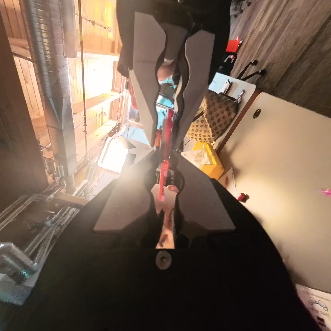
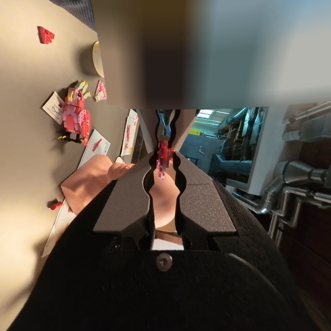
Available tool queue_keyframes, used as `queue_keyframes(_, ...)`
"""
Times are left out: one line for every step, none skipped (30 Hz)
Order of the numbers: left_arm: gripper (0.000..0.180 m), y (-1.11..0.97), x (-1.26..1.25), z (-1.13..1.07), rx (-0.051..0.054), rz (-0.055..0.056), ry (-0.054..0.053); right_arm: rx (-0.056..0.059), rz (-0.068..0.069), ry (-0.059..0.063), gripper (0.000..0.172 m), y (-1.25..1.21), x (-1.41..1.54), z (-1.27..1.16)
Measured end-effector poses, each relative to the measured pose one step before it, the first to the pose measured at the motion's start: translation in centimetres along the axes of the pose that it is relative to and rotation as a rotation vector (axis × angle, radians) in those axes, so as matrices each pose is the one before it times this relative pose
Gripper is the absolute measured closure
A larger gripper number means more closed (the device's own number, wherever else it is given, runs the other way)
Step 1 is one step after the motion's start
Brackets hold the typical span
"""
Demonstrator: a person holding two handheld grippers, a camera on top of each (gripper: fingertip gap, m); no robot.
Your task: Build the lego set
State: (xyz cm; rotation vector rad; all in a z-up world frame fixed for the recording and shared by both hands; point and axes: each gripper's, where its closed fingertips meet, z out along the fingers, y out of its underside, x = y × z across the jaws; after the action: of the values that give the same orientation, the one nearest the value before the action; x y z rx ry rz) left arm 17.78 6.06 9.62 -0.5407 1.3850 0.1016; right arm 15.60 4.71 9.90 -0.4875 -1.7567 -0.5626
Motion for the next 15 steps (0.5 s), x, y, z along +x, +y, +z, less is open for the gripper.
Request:
queue_keyframes(0.171,-0.078,0.064,-0.042,0.0112,-0.0157,0.0084,0.0063,-0.0046,-0.0051,0.157,-0.103,-0.076,-0.034)
queue_keyframes(0.170,-0.062,0.105,-0.048,0.0092,-0.0156,0.0119,0.0058,-0.0081,-0.0042,0.157,-0.108,-0.075,-0.020)
queue_keyframes(0.170,-0.047,0.107,-0.038,0.0077,-0.0081,0.0094,0.0046,-0.0070,-0.0042,0.157,-0.088,-0.069,-0.017)
queue_keyframes(0.170,0.005,0.097,-0.008,0.0040,-0.0053,0.0068,0.0022,-0.0006,-0.0057,0.157,-0.042,-0.047,-0.004)
queue_keyframes(0.171,0.003,0.028,-0.005,0.0052,-0.0044,0.0020,0.0023,0.0070,-0.0066,0.157,-0.026,-0.011,0.000)
queue_keyframes(0.170,-0.057,0.004,-0.032,0.0092,-0.0052,0.0008,0.0074,0.0136,-0.0045,0.157,-0.035,0.047,-0.008)
queue_keyframes(0.171,-0.052,0.072,-0.044,0.0072,-0.0041,0.0057,0.0117,0.0215,-0.0055,0.157,-0.076,0.029,-0.018)
queue_keyframes(0.171,0.005,0.055,-0.023,0.0025,0.0000,0.0036,0.0081,0.0270,-0.0074,0.157,-0.050,0.017,-0.011)
queue_keyframes(0.171,0.033,0.070,-0.009,0.0009,0.0015,0.0024,0.0029,0.0230,-0.0049,0.157,-0.001,0.053,-0.002)
queue_keyframes(0.171,-0.053,0.058,-0.015,0.0070,0.0000,0.0025,0.0049,0.0073,0.0010,0.157,-0.042,0.050,-0.024)
queue_keyframes(0.171,-0.117,0.056,-0.061,0.0122,-0.0055,0.0041,0.0098,-0.0091,0.0071,0.156,-0.127,0.052,-0.068)
queue_keyframes(0.171,-0.085,0.028,-0.049,0.0093,-0.0062,0.0030,0.0084,-0.0144,0.0091,0.156,-0.133,0.045,-0.048)
queue_keyframes(0.171,-0.028,0.032,-0.035,0.0049,-0.0038,0.0018,0.0029,-0.0093,0.0053,0.155,-0.064,0.022,-0.035)
queue_keyframes(0.170,-0.030,0.096,-0.007,0.0033,-0.0030,0.0044,0.0014,-0.0035,-0.0014,0.155,-0.033,-0.027,-0.039)
queue_keyframes(0.170,-0.048,0.064,0.012,0.0038,-0.0008,0.0021,0.0031,-0.0008,-0.0041,0.155,-0.041,-0.056,-0.037)
